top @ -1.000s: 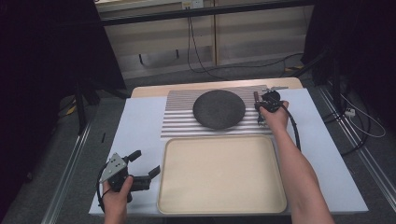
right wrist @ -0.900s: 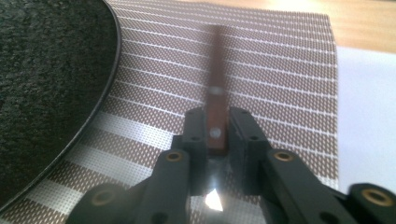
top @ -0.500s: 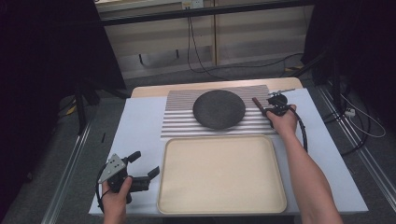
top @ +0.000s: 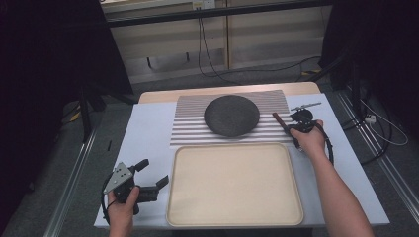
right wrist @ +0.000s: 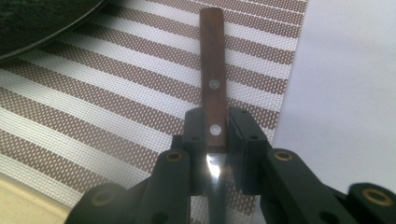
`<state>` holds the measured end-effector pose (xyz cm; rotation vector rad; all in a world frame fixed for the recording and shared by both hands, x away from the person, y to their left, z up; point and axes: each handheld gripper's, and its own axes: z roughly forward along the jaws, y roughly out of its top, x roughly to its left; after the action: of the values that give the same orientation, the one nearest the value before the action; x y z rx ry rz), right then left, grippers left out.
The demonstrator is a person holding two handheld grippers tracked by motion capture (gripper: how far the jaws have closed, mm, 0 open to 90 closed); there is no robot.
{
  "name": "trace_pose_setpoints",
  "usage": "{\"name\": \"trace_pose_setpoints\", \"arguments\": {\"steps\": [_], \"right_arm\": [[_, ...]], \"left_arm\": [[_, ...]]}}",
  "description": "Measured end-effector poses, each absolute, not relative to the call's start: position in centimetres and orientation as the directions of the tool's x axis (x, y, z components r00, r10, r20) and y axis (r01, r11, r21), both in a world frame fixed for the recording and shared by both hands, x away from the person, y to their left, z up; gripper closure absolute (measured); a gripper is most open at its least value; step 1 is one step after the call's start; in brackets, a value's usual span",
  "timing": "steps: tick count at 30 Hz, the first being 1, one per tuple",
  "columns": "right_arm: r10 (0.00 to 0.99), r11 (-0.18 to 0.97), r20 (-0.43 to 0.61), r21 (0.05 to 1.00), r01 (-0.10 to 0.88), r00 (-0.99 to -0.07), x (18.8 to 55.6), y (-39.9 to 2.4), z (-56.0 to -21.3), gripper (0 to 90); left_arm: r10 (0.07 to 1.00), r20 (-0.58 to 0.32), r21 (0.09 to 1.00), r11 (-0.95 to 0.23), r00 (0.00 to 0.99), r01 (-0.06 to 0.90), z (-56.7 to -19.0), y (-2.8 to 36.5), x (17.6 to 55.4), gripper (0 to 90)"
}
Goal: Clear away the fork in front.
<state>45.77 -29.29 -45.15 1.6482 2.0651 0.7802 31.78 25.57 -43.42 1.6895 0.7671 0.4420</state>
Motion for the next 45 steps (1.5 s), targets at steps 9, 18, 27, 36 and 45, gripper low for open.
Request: {"name": "trace_pose_setpoints", "arguments": {"steps": [9,18,27,36,45], "right_arm": [[0.969,0.149,0.063,0.620,0.770,-0.239,46.1,-29.5,-45.1,76.9],[0.973,0.193,0.004,0.546,0.815,-0.233,47.1,-28.4,-44.6,78.4],[0.974,0.193,-0.009,0.549,0.813,-0.225,47.0,-28.2,-44.6,78.7],[0.975,0.152,0.053,0.555,0.818,-0.217,47.1,-28.9,-44.5,78.7],[0.972,0.118,0.088,0.615,0.780,-0.216,46.3,-29.9,-42.9,78.8]], "left_arm": [[0.680,-0.104,0.956,-0.133,0.726,0.261,-43.6,25.2,32.0,2.7],[0.679,-0.106,0.957,-0.129,0.726,0.261,-43.4,24.9,32.3,2.7],[0.681,-0.096,0.959,-0.132,0.726,0.251,-43.3,24.5,32.6,2.7],[0.687,-0.107,0.960,-0.116,0.718,0.254,-43.2,24.7,32.6,2.7],[0.683,-0.117,0.964,-0.098,0.721,0.249,-43.1,24.9,32.4,2.7]]}}
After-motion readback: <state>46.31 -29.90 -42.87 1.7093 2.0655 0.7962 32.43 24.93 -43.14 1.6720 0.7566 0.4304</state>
